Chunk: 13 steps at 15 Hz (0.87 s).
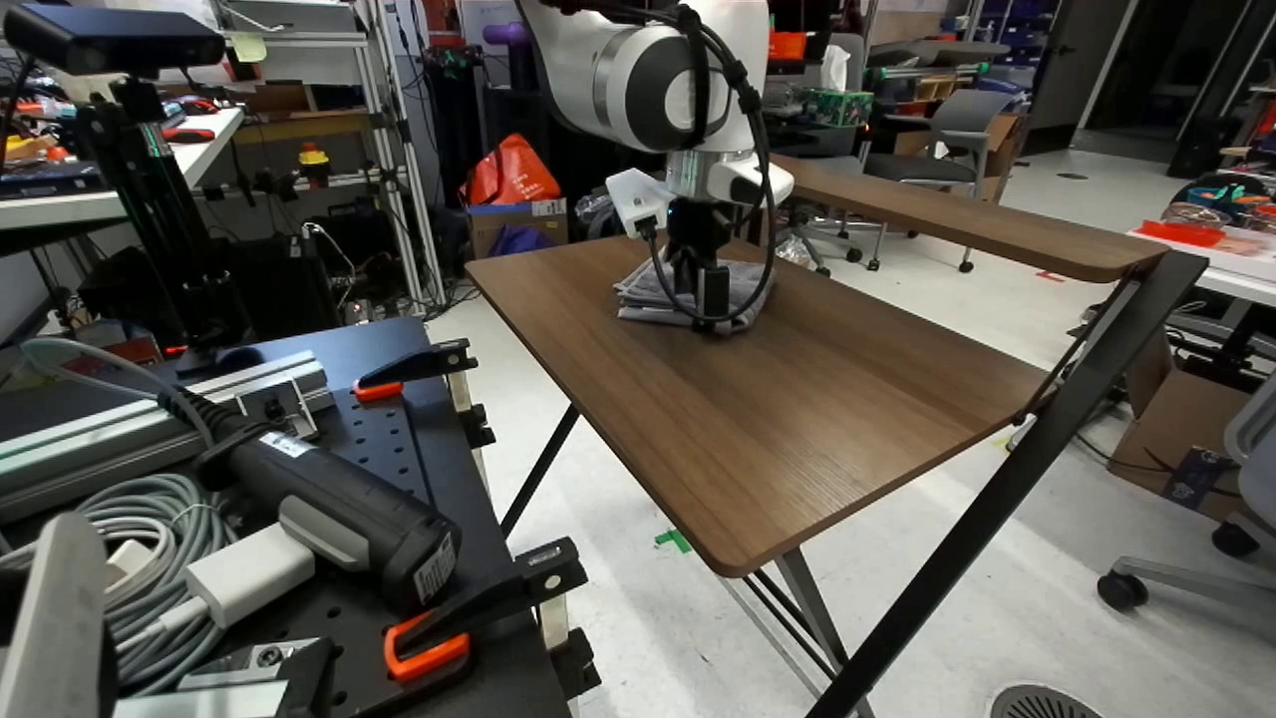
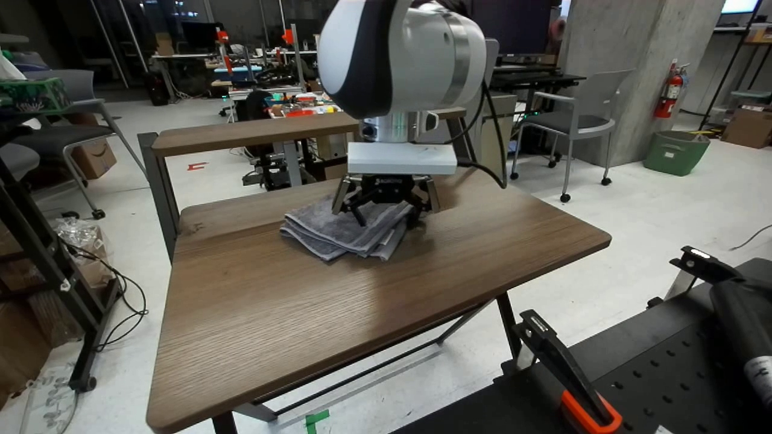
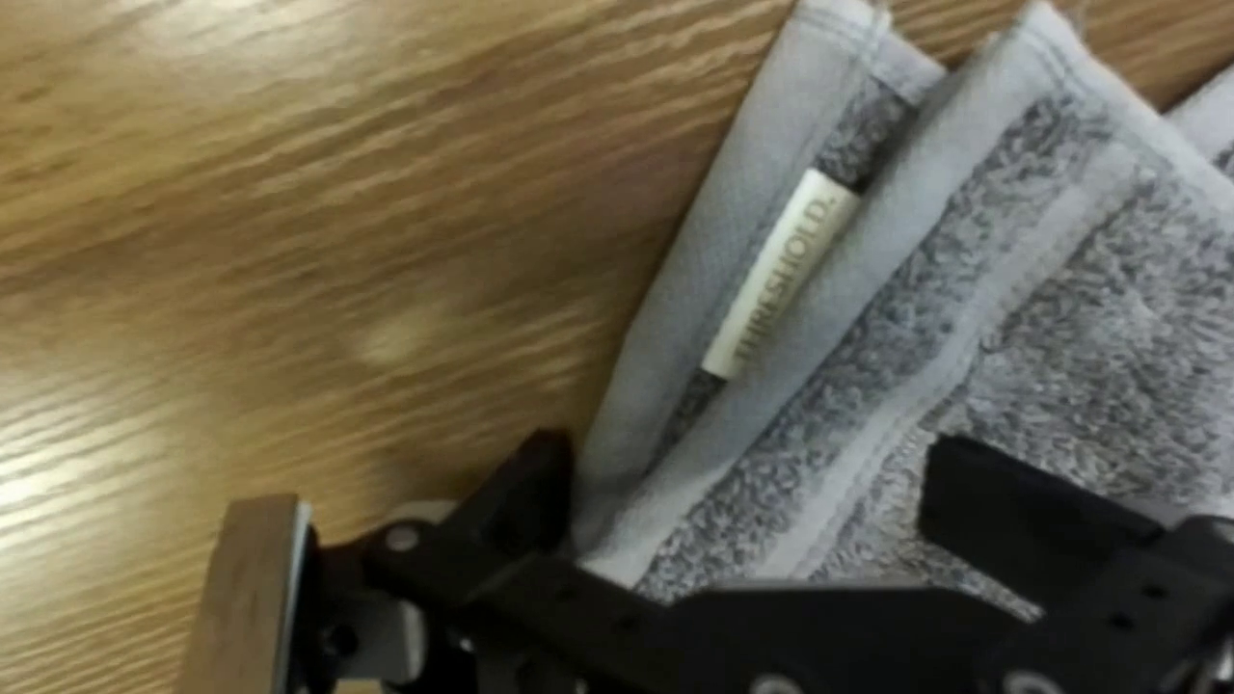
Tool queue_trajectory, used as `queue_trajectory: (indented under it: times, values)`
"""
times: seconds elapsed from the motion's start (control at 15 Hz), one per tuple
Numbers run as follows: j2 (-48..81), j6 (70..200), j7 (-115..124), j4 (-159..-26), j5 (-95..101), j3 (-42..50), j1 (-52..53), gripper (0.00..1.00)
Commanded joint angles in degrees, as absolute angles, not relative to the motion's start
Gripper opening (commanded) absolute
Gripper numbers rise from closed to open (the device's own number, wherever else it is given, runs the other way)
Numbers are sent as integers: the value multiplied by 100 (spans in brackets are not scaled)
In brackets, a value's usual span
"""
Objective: Move the grey towel to the left
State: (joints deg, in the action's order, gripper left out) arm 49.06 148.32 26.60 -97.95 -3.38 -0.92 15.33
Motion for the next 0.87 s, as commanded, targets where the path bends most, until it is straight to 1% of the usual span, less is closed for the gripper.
queue_trajectory:
  times: [0.0,0.47,0.67,0.73,0.8]
  values:
    - [5338,14430,2637,-9022,-372,-133,1778,100]
    - [4906,13855,2820,-8493,-268,-39,2149,100]
    - [4564,13284,2567,-8523,-399,-287,2037,100]
    - [4841,13702,2726,-8430,-313,-160,2108,100]
    - [4740,13521,2720,-8425,-312,-201,2106,100]
